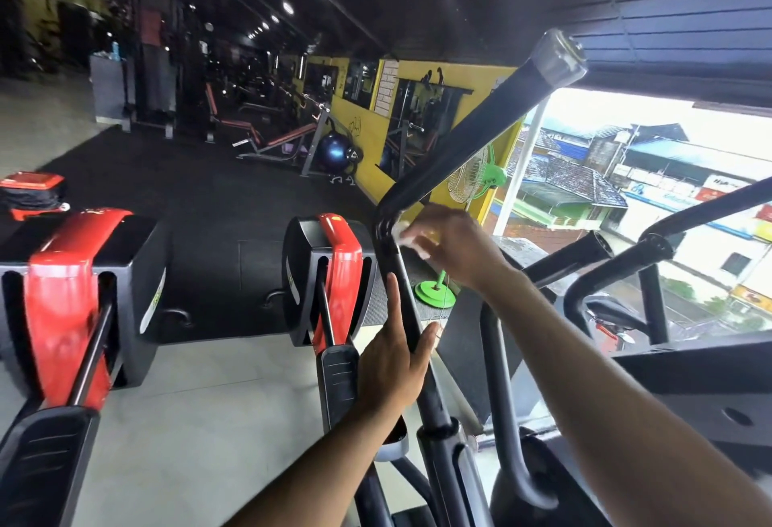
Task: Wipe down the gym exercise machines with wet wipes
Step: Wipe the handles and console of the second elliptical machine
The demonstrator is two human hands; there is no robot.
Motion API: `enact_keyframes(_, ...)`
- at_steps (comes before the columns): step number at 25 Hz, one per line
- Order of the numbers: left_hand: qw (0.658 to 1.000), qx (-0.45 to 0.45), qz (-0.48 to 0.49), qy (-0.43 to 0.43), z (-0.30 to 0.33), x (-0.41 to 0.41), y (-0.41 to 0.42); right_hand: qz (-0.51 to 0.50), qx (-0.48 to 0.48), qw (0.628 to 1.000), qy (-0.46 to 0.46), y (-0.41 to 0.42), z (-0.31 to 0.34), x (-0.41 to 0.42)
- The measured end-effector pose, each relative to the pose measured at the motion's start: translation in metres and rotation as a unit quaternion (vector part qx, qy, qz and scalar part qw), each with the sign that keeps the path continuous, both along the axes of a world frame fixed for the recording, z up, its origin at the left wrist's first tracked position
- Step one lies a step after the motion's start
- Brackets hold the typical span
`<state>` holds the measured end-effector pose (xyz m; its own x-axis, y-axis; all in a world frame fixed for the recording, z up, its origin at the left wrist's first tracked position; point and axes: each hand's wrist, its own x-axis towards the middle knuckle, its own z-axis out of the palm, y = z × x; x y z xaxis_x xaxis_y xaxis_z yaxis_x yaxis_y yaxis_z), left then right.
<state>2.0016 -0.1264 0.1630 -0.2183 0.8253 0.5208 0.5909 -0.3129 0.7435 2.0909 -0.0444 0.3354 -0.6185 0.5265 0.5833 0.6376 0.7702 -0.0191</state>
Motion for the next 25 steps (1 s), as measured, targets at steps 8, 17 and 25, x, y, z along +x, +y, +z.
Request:
enact_keyframes(8, 0.999, -0.033, 0.022, 0.023, 0.005, 0.000, -0.003, -0.078, -0.156, 0.909, 0.378, -0.003, -0.036, -0.039)
enact_keyframes(17, 0.997, -0.060, -0.029, -0.031, 0.009, 0.003, -0.021, -0.023, 0.019, 0.990, 0.136, 0.003, -0.021, -0.011)
enact_keyframes(25, 0.992, -0.124, -0.023, 0.001, 0.000, 0.014, -0.047, 0.025, 0.101, 0.971, -0.214, -0.015, -0.031, -0.008)
